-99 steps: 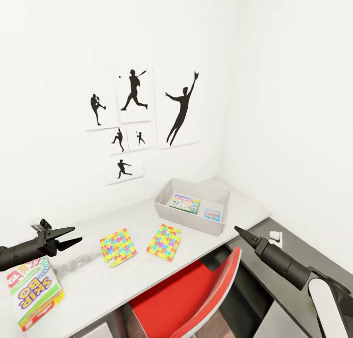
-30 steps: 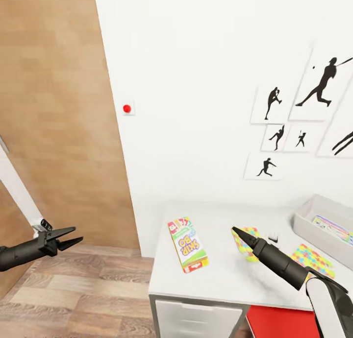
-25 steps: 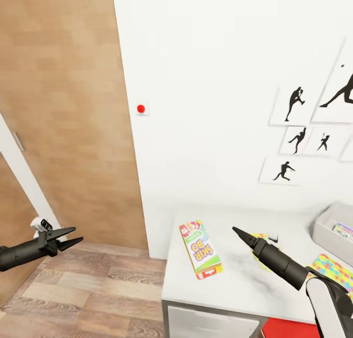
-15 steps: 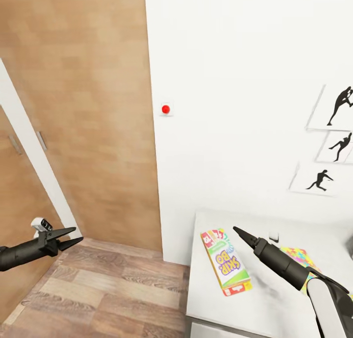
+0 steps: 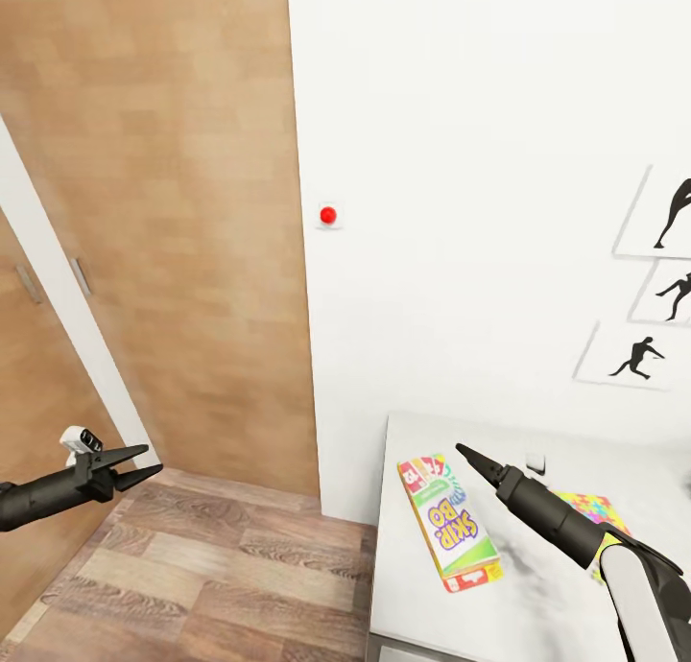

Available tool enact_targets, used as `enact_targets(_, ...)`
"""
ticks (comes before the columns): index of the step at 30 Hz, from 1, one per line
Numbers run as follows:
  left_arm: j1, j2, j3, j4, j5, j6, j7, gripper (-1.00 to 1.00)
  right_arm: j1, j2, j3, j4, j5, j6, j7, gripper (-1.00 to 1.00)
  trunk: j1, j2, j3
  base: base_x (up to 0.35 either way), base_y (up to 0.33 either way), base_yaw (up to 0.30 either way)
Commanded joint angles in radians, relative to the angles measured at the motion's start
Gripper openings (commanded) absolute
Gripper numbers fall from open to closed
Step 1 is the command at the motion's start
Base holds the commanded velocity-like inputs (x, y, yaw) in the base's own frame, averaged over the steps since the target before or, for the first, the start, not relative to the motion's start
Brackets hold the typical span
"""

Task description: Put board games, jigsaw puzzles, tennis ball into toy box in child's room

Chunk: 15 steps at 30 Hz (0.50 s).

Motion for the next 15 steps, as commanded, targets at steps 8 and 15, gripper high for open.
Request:
enact_targets(8,-0.001,0.0,-0.001,0.0,0.0,0.011,-0.004,1.0,-0.001,0.0,0.0,0.0,-0.001,0.006,0.002,1.0,0.001,-0.002,0.002,0.001,-0.124,-0.112)
enact_targets(15,-0.001,-0.001,-0.001,0.0,-0.001,0.011,-0.004,1.0,-0.001,0.0,0.001,0.0,-0.001,0.006,0.002,1.0,0.001,-0.002,0.009,0.001,-0.066,-0.218)
